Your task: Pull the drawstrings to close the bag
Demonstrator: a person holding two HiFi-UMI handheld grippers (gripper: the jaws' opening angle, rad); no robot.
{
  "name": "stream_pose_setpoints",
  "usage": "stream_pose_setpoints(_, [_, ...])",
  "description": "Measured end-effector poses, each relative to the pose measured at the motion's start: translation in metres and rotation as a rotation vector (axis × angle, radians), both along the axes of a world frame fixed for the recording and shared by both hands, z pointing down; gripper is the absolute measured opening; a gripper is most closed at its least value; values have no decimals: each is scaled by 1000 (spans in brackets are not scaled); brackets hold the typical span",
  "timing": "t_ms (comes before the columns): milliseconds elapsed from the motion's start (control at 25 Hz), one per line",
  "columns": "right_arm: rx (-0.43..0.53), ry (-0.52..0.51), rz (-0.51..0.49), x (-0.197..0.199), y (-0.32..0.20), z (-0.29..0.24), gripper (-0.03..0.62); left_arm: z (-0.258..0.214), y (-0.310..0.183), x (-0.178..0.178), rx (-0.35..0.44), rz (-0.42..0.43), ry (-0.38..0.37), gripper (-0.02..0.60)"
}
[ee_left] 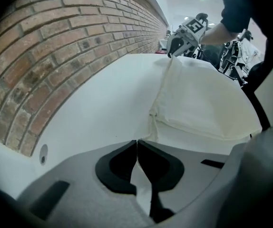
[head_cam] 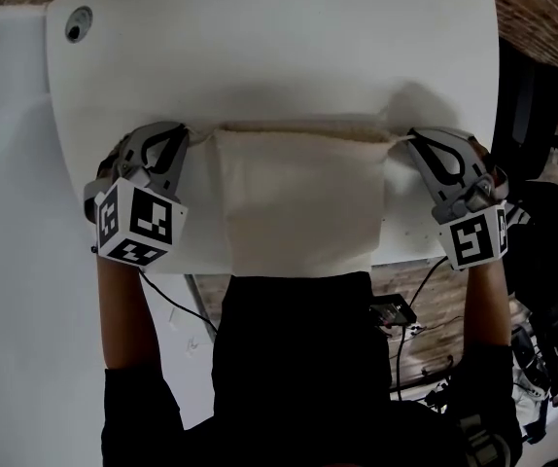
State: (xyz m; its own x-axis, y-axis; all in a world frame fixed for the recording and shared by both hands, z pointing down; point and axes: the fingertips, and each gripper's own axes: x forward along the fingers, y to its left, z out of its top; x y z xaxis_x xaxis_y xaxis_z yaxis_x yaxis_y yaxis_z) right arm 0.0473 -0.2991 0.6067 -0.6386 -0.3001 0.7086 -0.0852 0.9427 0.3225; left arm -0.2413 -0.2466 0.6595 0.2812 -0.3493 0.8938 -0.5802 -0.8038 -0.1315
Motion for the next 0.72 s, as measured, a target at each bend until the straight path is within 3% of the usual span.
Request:
stream_pose_setpoints(320, [18,-203,54,-8,11,-27,25,1,-2,-2,-23,-56,69,20])
stream_pose_setpoints(480, [-9,-323,109,-13,18,-40,25,0,-2,-5,52,-144,122,20])
stream_pose_setpoints(720, [76,-369,255,-16,28,-64,23,0,-3,-15,185,-284,171,20])
